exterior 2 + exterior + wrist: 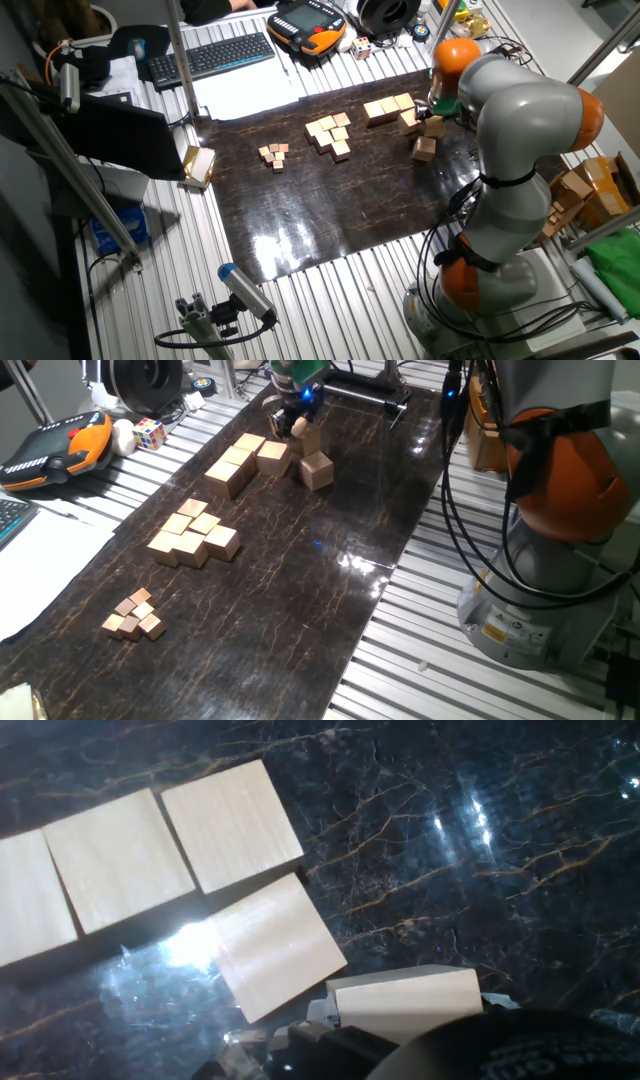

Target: Stack the blocks into a pyramid shape

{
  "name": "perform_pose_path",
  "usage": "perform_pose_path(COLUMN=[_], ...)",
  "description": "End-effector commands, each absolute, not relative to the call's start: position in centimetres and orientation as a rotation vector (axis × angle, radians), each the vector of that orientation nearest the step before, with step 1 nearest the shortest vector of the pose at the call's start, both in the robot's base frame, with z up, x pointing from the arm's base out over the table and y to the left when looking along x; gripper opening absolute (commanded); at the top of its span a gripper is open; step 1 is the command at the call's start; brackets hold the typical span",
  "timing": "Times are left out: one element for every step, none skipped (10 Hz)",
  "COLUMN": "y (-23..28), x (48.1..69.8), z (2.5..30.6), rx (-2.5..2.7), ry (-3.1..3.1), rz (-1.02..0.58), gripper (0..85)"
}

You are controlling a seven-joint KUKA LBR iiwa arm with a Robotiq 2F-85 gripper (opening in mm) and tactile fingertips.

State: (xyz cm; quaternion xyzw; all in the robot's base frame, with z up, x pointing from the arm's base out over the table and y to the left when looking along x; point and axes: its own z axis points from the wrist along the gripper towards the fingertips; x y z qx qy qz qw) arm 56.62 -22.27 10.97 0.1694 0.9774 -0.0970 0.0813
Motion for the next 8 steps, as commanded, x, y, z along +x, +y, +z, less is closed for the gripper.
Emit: perform_pose_path(y=[-22.2,-22.2,-22.2,-22.1,-22.0,-21.9,-21.9,-21.8], x=[56.6,56.6,56.6,56.6,56.6,56.7,56.7,56.8], z=[10.8,10.6,10.3,10.0,9.7,9.7,9.6,9.5], rx=[0.512,0.519,0.531,0.554,0.588,0.605,0.608,0.615], ry=[2.930,2.940,2.947,2.949,2.955,2.963,2.965,2.969], rz=[-0.281,-0.269,-0.249,-0.234,-0.228,-0.217,-0.208,-0.190], gripper=[50.7,50.0,49.0,48.3,48.0,48.0,48.0,48.0])
